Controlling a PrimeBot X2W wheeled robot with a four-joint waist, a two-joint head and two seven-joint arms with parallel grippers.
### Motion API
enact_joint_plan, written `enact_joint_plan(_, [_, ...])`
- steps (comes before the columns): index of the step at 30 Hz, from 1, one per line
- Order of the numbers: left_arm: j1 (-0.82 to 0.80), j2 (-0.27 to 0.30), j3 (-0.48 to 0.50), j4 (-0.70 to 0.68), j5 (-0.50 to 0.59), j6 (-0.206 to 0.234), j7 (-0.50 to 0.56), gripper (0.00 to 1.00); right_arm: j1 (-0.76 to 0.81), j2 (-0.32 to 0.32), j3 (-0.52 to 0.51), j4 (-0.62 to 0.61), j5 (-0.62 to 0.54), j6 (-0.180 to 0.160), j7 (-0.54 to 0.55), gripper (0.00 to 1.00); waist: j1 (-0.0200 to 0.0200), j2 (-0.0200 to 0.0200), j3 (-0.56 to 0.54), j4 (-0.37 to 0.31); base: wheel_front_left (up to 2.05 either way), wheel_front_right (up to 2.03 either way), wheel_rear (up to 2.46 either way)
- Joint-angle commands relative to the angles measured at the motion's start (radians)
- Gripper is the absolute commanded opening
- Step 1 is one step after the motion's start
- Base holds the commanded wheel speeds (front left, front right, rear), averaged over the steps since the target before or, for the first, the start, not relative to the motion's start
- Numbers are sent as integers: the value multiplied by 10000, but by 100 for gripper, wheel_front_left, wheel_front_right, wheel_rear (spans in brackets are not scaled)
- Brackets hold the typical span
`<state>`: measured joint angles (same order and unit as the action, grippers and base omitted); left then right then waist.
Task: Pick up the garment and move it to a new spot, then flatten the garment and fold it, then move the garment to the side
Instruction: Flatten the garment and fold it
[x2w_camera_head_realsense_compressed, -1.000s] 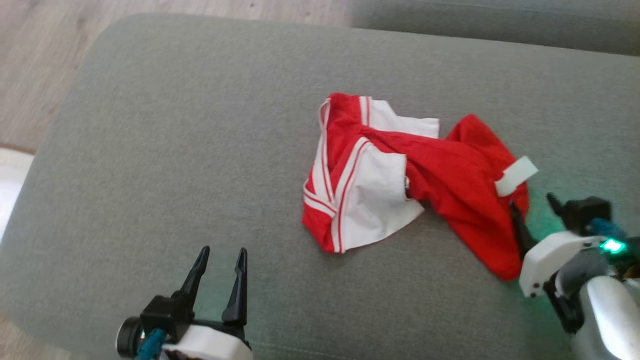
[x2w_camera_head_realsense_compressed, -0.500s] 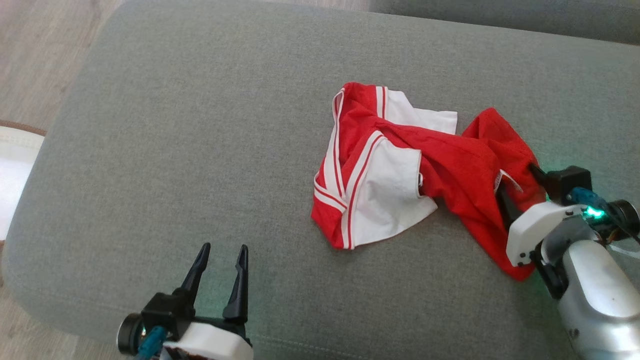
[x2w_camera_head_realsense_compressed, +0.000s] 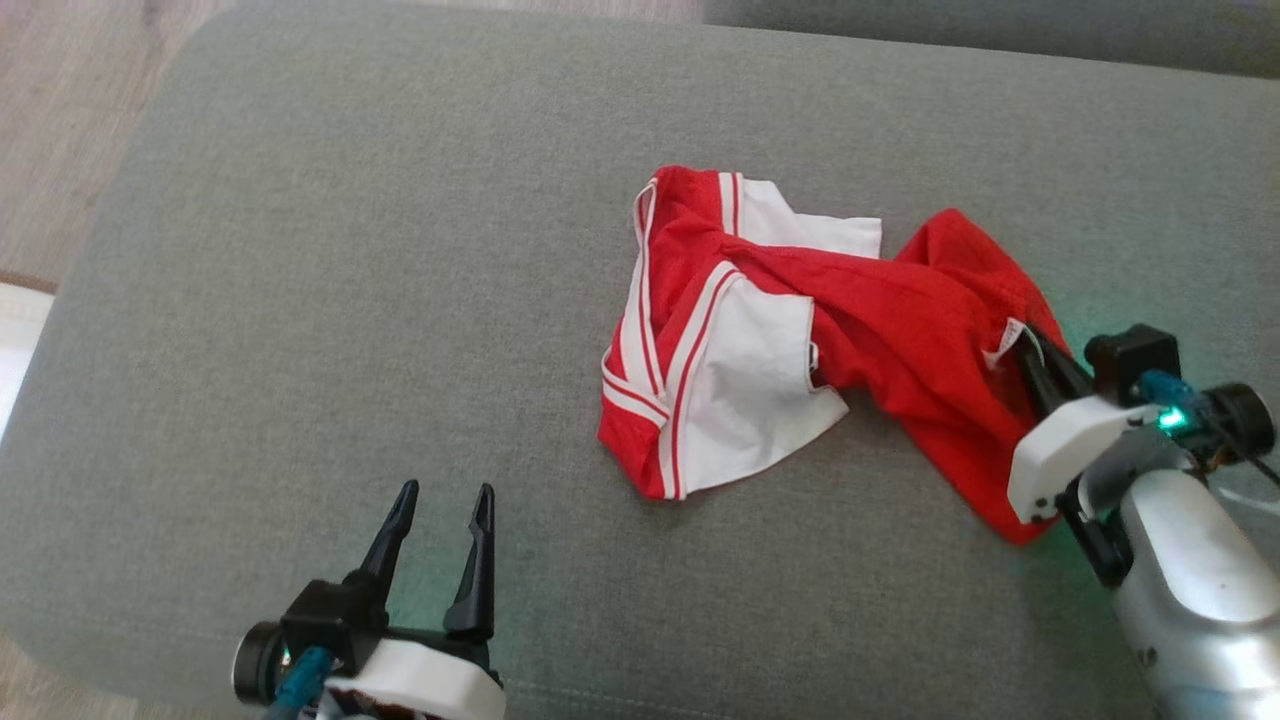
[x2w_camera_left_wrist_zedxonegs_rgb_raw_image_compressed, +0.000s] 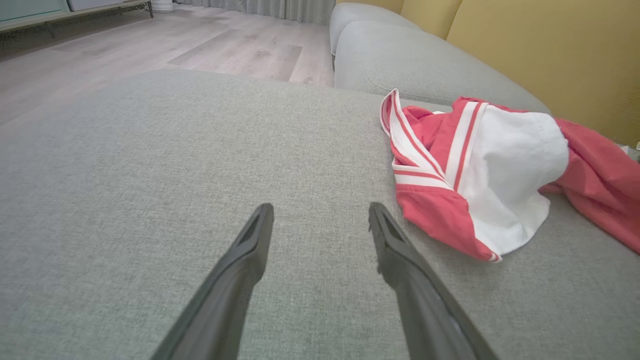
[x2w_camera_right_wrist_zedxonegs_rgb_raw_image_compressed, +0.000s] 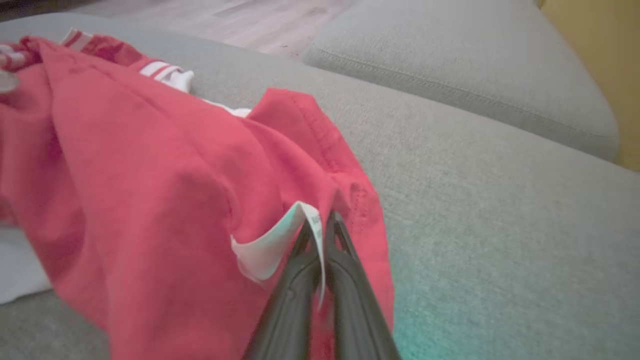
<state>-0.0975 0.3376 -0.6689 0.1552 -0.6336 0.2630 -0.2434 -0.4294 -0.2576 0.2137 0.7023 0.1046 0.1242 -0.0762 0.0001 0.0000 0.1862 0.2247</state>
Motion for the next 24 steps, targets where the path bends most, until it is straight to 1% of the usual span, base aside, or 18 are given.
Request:
enact_joint_plan(1, [-336,154,403,-232,32,1,-110,100,-459,-32,78,-404,9,65,-136,0,-1,0,-83,-75,0,0,0])
enact_joint_plan(5, [-295,189,390,-227,17,14,-99,100,-709,-214,-34,-900,-126,65,-67,0,-1,0,-315,-253,0,0,0])
enact_joint_plan(9, [-270,224,366,-227,-1,7,-77,100,-1276,-521,-68,-1334,-271,65,115,0,-1,0,-532,-402,0,0,0])
enact_joint_plan(13, [-259,244,349,-248,-19,24,-46,100,-1916,-830,-115,-1617,-701,65,134,0,-1,0,-695,-524,0,0,0])
enact_joint_plan(15, [-244,259,349,-260,-30,41,-40,100,-1974,-928,-126,-1654,-916,65,89,0,-1,0,-745,-580,0,0,0])
enact_joint_plan(18, [-208,278,369,-300,-50,88,-42,100,-1553,-992,-221,-1651,-1098,65,-14,0,-1,0,-778,-681,0,0,0])
enact_joint_plan(21, [-162,304,391,-357,-65,133,-47,100,-714,-992,-472,-1702,-1271,65,-124,0,-1,0,-763,-796,0,0,0])
enact_joint_plan(24, [-116,346,420,-413,-82,161,-53,100,264,-795,-905,-1771,-1342,65,-274,0,-1,0,-722,-922,0,0,0])
